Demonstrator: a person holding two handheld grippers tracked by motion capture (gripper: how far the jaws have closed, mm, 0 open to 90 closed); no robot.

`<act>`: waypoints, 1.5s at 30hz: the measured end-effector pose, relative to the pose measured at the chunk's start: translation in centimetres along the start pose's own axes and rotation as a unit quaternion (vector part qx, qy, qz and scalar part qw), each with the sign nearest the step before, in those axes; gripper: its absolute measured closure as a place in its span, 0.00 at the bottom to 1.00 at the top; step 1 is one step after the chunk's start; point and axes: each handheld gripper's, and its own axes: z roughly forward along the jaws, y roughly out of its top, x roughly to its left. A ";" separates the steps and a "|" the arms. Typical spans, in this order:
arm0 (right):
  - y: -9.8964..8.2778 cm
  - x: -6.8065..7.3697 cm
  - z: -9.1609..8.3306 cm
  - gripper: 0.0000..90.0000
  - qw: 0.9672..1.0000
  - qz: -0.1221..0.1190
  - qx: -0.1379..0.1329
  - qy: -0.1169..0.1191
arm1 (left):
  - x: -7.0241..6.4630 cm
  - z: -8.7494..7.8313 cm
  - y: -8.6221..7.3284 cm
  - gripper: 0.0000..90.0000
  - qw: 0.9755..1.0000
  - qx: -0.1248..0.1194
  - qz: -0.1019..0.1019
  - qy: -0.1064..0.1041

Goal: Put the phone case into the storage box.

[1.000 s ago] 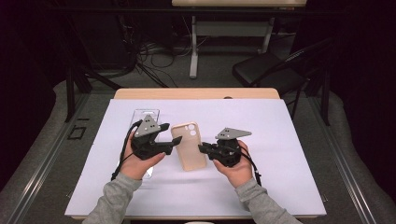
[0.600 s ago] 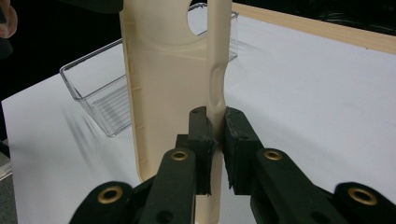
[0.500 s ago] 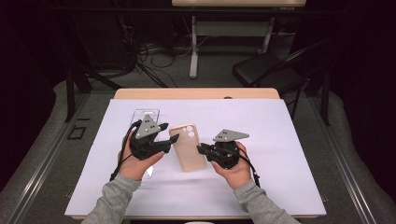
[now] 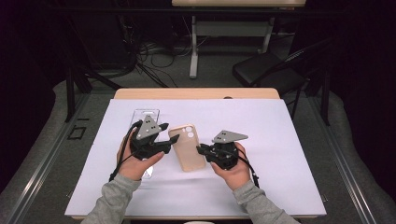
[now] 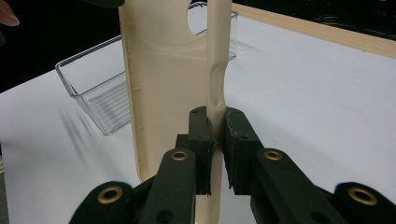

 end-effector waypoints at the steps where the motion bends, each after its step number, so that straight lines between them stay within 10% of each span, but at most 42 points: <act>1: 0.0 0.0 0.0 0.91 1.000 0.000 0.000 0.000 | 0.0 0.0 0.0 0.50 1.000 0.001 0.002 0.003; 18: -0.2 0.2 0.3 0.91 1.000 -0.002 0.010 0.002 | -0.2 0.1 0.0 0.60 0.999 0.037 0.020 0.026; 45: -0.4 0.6 0.6 0.91 1.000 -0.010 0.013 -0.001 | -0.9 -0.1 0.0 0.79 0.997 0.054 -0.008 0.049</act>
